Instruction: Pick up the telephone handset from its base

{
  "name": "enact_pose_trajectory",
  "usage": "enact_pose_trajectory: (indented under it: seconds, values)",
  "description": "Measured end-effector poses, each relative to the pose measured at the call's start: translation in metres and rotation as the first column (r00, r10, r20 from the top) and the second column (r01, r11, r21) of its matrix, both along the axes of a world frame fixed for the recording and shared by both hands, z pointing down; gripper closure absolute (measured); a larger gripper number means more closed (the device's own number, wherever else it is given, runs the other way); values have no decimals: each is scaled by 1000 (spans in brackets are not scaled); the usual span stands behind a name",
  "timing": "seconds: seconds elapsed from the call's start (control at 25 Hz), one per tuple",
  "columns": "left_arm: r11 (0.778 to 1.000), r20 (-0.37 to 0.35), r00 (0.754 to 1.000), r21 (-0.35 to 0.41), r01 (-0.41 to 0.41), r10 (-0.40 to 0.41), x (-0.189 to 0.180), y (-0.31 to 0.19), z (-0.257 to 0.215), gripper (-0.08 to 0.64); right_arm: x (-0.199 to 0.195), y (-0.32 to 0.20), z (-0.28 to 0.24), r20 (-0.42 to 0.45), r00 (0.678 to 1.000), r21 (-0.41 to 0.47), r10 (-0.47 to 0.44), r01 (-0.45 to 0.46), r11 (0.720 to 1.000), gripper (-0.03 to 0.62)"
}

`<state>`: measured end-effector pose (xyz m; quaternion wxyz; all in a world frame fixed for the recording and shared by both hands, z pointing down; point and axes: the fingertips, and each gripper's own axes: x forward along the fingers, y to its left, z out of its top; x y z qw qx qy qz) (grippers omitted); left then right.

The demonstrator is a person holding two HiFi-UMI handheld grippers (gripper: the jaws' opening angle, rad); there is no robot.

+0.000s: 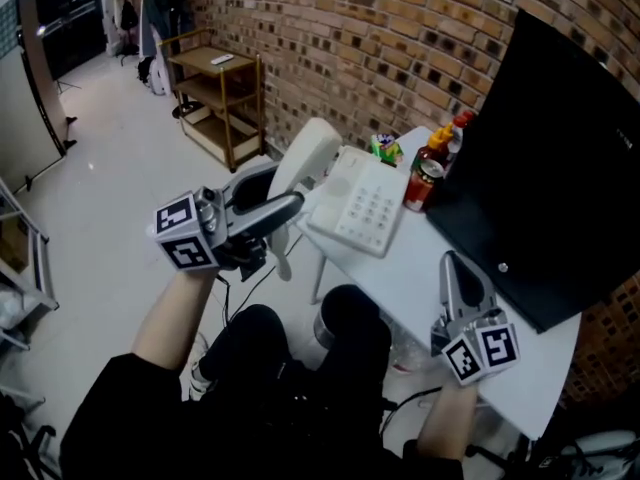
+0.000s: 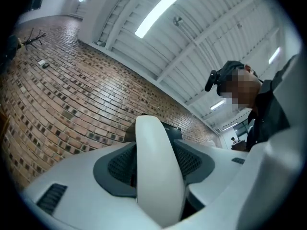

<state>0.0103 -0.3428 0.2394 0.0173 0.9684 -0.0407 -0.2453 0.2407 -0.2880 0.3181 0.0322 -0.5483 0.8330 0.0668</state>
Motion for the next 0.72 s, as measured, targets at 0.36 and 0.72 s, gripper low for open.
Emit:
enact_pose_trajectory:
  seconds: [0.36, 0.72]
  values:
    - [995, -135, 988, -57, -80, 72, -23, 0, 1, 319, 12, 6, 12, -38, 998, -48, 52, -53, 997, 583]
    - [990, -198, 975, -71, -120, 104, -35, -8, -7, 319, 19, 7, 12, -4, 996, -40, 84, -85, 996, 583]
